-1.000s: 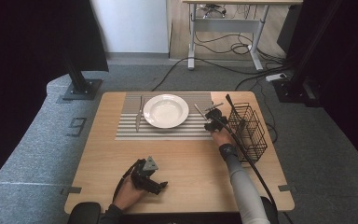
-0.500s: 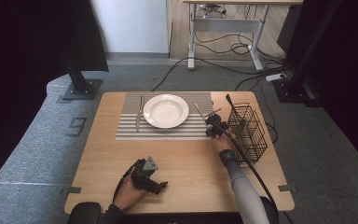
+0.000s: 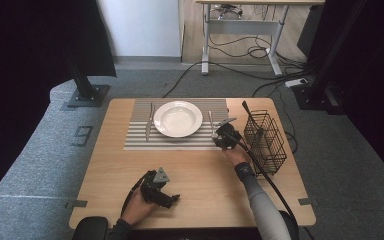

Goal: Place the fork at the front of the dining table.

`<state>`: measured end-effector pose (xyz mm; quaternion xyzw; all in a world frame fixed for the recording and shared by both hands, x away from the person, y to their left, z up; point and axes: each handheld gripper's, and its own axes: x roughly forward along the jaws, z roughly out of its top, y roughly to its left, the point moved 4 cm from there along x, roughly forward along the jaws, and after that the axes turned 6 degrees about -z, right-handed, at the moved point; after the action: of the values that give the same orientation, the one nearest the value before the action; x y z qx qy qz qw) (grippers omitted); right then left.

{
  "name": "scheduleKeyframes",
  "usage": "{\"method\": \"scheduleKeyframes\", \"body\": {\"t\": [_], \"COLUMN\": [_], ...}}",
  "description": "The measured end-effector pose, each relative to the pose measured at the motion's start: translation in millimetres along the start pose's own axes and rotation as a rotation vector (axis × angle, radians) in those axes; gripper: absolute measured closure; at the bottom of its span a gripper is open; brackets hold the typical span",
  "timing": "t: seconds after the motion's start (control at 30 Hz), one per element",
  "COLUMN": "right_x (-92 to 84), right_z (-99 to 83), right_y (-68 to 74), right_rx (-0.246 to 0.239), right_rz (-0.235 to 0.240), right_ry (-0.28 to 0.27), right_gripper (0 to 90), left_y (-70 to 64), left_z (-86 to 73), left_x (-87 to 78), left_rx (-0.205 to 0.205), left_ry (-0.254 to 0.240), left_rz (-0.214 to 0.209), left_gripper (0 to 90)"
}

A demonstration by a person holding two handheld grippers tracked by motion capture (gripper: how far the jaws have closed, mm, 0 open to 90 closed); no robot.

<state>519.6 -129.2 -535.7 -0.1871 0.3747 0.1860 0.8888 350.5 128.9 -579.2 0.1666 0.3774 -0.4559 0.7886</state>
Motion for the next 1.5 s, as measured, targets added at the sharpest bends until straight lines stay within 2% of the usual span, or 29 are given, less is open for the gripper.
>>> {"method": "scheduleKeyframes", "body": {"t": [0.17, 0.27, 0.63, 0.73, 0.8, 0.87, 0.93, 1.0, 1.07, 1.1, 1.17, 1.27, 1.4, 1.5], "right_x": [6.7, 14.8, 27.4, 28.8, 27.1, 24.6, 19.5, 13.8, 1.1, 1.1, -10.6, -26.6, -48.0, -64.1], "right_z": [-5.2, -3.7, 9.7, 12.6, 13.3, 13.8, 14.4, 14.3, 13.2, 13.2, 9.5, 1.2, -11.7, -23.5], "right_y": [0.4, 4.1, 6.7, 7.7, 8.5, 9.7, 11.5, 12.9, 14.8, 14.8, 17.4, 23.0, 31.6, 35.9], "right_rx": [-0.020, -0.022, -0.002, -0.008, -0.008, 0.002, 0.003, -0.004, -0.010, -0.010, -0.012, -0.026, -0.061, -0.061], "right_rz": [0.002, 0.018, 0.035, 0.027, 0.018, 0.034, 0.034, 0.043, 0.059, 0.059, 0.081, 0.089, 0.075, 0.091], "right_ry": [0.027, 0.015, 0.000, -0.002, -0.013, -0.018, -0.025, -0.028, -0.055, -0.055, -0.076, -0.090, -0.130, -0.156], "right_gripper": [65.0, 67.8, 66.7, 60.3, 47.2, 34.9, 24.4, 18.7, 12.8, 12.8, 11.7, 3.2, 2.5, 2.5], "left_y": [0.0, 0.0, 0.2, 0.1, 0.3, 0.3, 0.3, 0.2, 0.0, 0.0, 0.0, 0.1, 0.0, -0.3], "left_z": [0.0, 0.0, 0.0, 0.0, -0.1, -0.1, -0.4, -0.8, -1.2, -1.2, -1.5, -1.7, -1.8, -2.1], "left_x": [0.0, 0.0, 0.0, 0.0, -0.1, -0.3, -0.5, -0.8, -1.2, -1.2, -1.5, -1.9, -2.0, -2.4], "left_rx": [0.000, 0.000, 0.001, 0.001, 0.001, 0.001, -0.001, -0.003, -0.005, -0.006, -0.007, -0.012, -0.012, -0.012], "left_ry": [0.000, -0.001, 0.000, 0.000, 0.000, 0.003, 0.002, 0.002, 0.002, -0.001, -0.002, -0.005, -0.006, -0.006], "left_rz": [0.000, 0.000, 0.001, 0.001, 0.000, 0.001, 0.001, 0.002, 0.002, 0.003, 0.003, 0.005, 0.005, 0.006], "left_gripper": [0.9, 0.9, 0.9, 0.9, 0.9, 0.9, 0.8, 0.9, 1.2, 1.2, 1.4, 2.2, 2.5, 2.9]}}
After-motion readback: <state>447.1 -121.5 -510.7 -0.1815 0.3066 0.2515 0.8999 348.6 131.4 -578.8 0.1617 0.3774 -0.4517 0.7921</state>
